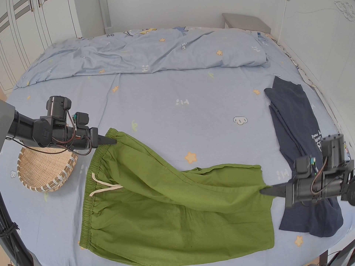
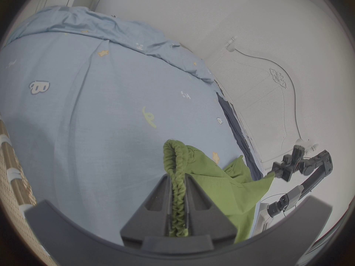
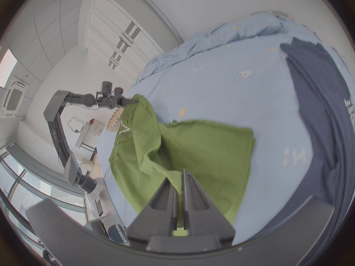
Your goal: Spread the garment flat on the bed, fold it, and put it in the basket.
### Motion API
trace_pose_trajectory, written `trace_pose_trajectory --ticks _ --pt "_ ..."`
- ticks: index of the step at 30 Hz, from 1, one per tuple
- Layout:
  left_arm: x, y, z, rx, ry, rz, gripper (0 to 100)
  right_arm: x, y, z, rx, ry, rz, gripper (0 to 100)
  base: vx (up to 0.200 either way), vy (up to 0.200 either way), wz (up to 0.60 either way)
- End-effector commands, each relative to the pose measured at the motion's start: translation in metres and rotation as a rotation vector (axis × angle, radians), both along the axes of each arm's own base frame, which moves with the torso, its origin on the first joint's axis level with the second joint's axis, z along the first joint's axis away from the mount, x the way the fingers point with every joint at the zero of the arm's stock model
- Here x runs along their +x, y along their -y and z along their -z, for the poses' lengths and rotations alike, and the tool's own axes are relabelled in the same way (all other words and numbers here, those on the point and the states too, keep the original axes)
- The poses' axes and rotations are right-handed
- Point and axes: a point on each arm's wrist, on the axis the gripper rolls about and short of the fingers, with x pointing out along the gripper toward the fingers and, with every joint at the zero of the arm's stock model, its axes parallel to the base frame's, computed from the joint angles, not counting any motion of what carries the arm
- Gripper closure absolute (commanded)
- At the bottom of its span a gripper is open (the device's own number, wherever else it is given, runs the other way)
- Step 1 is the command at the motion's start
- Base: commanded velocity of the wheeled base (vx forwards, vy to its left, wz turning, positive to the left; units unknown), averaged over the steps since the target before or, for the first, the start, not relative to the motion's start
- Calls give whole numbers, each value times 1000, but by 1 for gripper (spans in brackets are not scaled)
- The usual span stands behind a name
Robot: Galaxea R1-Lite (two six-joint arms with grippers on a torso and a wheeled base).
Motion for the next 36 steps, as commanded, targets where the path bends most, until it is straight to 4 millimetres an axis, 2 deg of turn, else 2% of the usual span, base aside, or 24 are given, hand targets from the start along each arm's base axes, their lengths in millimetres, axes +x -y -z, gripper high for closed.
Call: trace_pose_trajectory --ticks 1,2,4,5,7,13,15,16,23,36 --pt "-9 -2 -8 -4 44 -10 100 25 13 -58 3 123 58 100 0 0 0" --pt "-9 -5 -8 -11 39 -25 100 39 14 -76 6 152 73 100 0 0 0" --pt "-10 -13 -12 -11 50 -44 100 52 13 -84 7 157 81 100 0 0 0" --pt "-10 -13 -12 -11 50 -44 100 52 13 -84 7 157 81 100 0 0 0" --pt "-10 -16 -14 -13 54 -55 100 68 13 -95 10 175 92 100 0 0 0" --pt "-8 -25 -17 -14 88 -79 100 99 7 -106 11 184 96 100 0 0 0" --pt "-8 -25 -17 -14 88 -79 100 99 7 -106 11 184 96 100 0 0 0" --pt "-5 -27 -17 -31 102 -98 100 117 6 -108 10 186 104 100 0 0 0" --pt "2 -31 -23 -79 176 -137 100 150 0 -109 15 203 108 100 0 0 0" --pt "19 -46 0 -76 203 -178 100 209 -9 -96 6 212 129 100 0 0 0"
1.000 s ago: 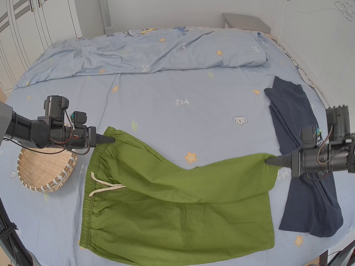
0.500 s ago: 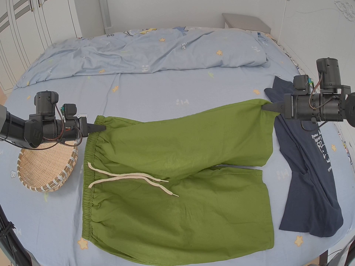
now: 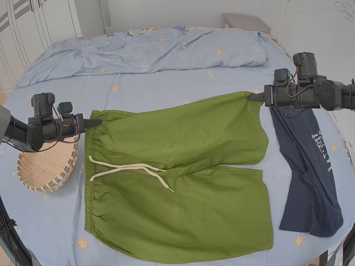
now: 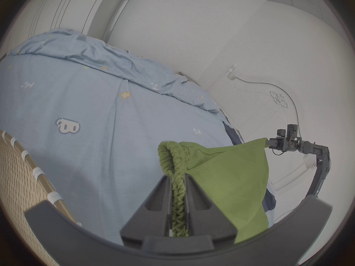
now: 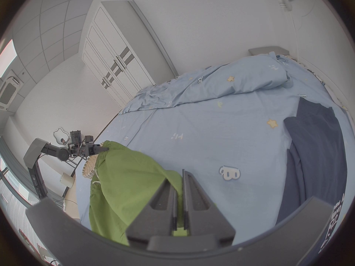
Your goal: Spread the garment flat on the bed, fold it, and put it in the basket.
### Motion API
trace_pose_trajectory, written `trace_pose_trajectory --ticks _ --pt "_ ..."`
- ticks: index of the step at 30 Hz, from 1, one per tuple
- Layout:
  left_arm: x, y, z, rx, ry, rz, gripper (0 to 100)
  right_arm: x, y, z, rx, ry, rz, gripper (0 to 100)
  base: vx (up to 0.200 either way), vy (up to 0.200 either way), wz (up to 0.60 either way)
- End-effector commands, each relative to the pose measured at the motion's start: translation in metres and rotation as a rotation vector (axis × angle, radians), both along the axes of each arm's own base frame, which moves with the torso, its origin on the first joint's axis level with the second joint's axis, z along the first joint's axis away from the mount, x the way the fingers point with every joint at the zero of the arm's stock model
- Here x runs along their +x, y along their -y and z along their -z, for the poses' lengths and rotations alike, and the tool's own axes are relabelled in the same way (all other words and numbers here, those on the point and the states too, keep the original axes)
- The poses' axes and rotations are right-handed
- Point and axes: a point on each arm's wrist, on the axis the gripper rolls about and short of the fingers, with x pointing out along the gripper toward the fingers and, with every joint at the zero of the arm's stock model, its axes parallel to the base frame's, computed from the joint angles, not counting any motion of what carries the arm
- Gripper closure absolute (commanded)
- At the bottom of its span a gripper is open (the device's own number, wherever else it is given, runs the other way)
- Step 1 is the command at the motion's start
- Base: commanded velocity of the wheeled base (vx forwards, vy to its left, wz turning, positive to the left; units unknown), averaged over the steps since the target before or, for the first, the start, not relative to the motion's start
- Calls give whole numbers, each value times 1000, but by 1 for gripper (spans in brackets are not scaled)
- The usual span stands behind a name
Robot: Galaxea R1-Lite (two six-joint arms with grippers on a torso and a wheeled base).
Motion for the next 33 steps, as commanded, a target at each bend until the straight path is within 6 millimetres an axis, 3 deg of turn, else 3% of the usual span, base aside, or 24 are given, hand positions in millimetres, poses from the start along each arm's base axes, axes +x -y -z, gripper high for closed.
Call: trace_pose_trajectory --ticks 1,12,24,33 --pt "10 -5 17 1 0 -16 100 31 -5 18 -7 -20 8 100 0 0 0" --pt "25 -5 21 1 61 -19 100 55 2 10 -32 -26 62 100 0 0 0" --pt "38 -8 21 -94 97 -57 100 74 4 56 -65 -180 77 100 0 0 0" --pt "39 -13 26 -102 88 -68 100 78 10 67 -69 -213 91 100 0 0 0"
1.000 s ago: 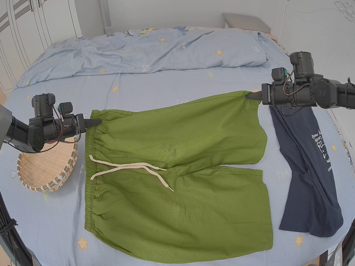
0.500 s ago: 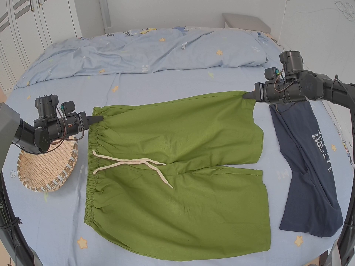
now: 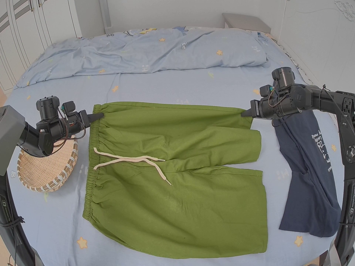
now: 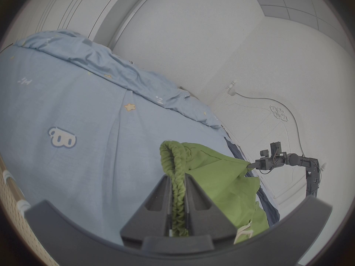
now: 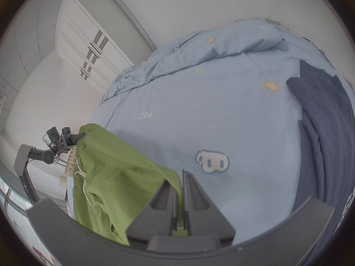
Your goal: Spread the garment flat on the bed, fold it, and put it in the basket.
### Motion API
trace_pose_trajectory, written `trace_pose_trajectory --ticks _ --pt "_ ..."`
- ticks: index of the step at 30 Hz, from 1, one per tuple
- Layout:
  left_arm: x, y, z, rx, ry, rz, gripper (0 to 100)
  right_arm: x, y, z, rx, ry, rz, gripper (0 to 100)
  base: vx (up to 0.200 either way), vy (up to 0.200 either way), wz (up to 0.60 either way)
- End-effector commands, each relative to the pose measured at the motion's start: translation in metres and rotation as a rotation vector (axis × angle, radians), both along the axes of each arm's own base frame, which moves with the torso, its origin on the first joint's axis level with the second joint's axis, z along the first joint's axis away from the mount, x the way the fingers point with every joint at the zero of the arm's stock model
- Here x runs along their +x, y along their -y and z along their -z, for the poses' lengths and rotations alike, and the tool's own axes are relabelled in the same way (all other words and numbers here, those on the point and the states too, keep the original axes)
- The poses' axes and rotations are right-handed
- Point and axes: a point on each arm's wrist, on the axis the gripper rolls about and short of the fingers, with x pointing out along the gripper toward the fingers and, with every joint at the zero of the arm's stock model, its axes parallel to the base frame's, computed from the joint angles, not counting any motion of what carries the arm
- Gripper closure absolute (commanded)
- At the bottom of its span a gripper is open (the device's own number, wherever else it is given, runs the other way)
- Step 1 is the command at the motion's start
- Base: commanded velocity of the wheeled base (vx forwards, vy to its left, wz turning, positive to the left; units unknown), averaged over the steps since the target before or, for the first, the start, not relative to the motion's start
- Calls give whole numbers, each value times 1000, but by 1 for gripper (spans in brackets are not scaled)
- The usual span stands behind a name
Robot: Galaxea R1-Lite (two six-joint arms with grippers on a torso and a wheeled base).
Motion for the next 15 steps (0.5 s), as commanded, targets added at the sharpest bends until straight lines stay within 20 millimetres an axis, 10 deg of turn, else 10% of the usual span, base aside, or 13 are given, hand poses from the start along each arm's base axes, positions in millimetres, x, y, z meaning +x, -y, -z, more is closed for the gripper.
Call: trace_pose_trajectory --ticks 1,9,10,11,12,15 --pt "3 -3 8 -2 -16 -7 100 4 2 11 -2 -25 9 100 0 0 0" --pt "4 -2 11 -3 -22 -6 100 6 1 14 -7 -22 19 100 0 0 0" --pt "4 -2 10 -3 -20 -6 0 6 0 14 -6 -19 17 100 0 0 0" --pt "4 -2 10 -3 -20 -6 0 6 0 14 -6 -19 17 100 0 0 0" --pt "4 -2 10 -3 -20 -6 0 6 -2 13 -4 -18 14 0 0 0 0" --pt "4 -2 10 -1 -18 -6 0 6 -3 13 -5 -16 12 0 0 0 0"
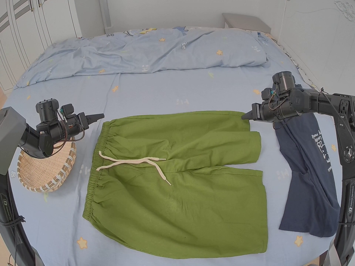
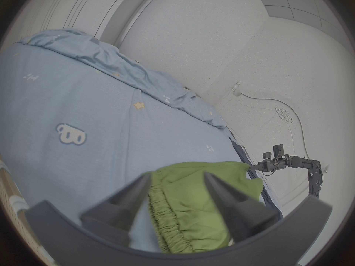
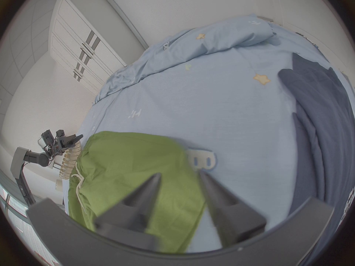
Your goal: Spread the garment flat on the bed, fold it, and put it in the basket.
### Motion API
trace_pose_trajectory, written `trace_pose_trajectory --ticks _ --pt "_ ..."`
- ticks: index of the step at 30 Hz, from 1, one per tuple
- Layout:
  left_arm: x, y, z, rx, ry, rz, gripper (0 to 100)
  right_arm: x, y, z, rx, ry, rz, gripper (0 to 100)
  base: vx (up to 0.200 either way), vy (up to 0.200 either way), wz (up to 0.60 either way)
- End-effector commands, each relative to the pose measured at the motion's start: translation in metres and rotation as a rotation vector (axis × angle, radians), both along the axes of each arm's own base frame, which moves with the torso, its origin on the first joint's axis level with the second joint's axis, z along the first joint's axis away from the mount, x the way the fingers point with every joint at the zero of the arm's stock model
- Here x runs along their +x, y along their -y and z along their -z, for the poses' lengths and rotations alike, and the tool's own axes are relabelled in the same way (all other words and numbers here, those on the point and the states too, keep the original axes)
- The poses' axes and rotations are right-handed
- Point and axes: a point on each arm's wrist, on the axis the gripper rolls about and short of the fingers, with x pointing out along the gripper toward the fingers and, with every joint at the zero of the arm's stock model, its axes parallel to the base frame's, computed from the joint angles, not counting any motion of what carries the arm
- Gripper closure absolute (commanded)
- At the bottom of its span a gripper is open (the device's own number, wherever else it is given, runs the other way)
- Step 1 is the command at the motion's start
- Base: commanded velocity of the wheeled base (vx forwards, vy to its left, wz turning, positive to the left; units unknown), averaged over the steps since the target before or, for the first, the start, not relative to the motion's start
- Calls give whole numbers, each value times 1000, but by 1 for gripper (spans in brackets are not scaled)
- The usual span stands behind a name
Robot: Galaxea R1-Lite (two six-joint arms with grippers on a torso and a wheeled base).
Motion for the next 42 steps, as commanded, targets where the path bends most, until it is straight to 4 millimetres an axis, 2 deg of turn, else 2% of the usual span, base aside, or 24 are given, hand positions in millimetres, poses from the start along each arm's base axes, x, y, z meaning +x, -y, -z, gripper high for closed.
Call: trace_pose_trajectory --ticks 1,9,13,17,20,22,24,26,29,32,33,34,36,37,39,40,41,42 --pt "0 1 0 0 2 7 0 -1 -5 0 2 2 -15 0 0 0 0" --pt "-3 6 -1 0 5 19 0 -3 -6 -6 7 10 -15 0 0 0 0" --pt "-11 9 -10 0 17 25 0 -11 -1 -27 17 43 -3 0 0 0 0" --pt "-29 21 -33 3 49 49 0 -39 18 -88 63 163 52 0 0 0 0" --pt "-45 24 -45 3 62 54 0 -70 34 -135 84 264 86 0 0 0 0" --pt "-57 26 -50 1 57 57 0 -94 44 -141 89 252 109 0 0 0 0" --pt "-72 30 -50 -5 30 61 0 -120 47 -137 95 215 119 0 0 0 0" --pt "-88 34 -41 -22 -22 66 0 -145 49 -124 96 171 123 0 0 0 0" --pt "-117 36 -21 -43 -122 73 0 -180 49 -90 110 95 127 0 0 0 0" --pt "-146 35 -6 -55 -200 67 0 -206 47 -53 135 22 132 0 0 0 0" --pt "-150 36 -5 -54 -206 68 0 -208 47 -50 136 18 134 0 0 0 0" --pt "-169 35 1 -65 -246 58 0 -223 44 -28 158 -34 133 0 0 0 0" --pt "-196 34 9 -78 -292 52 0 -241 38 -2 174 -108 125 0 0 0 0" --pt "-204 33 13 -85 -309 54 0 -248 35 6 177 -132 121 0 0 0 0" --pt "-206 33 13 -87 -311 58 0 -249 35 8 177 -138 119 0 0 0 0" --pt "-234 30 24 -121 -361 75 0 -270 30 31 171 -200 92 0 0 0 0" --pt "-236 30 25 -123 -364 74 0 -271 30 32 171 -203 91 0 0 0 0" --pt "-253 27 31 -152 -394 79 0 -284 28 42 167 -230 69 0 0 0 0"
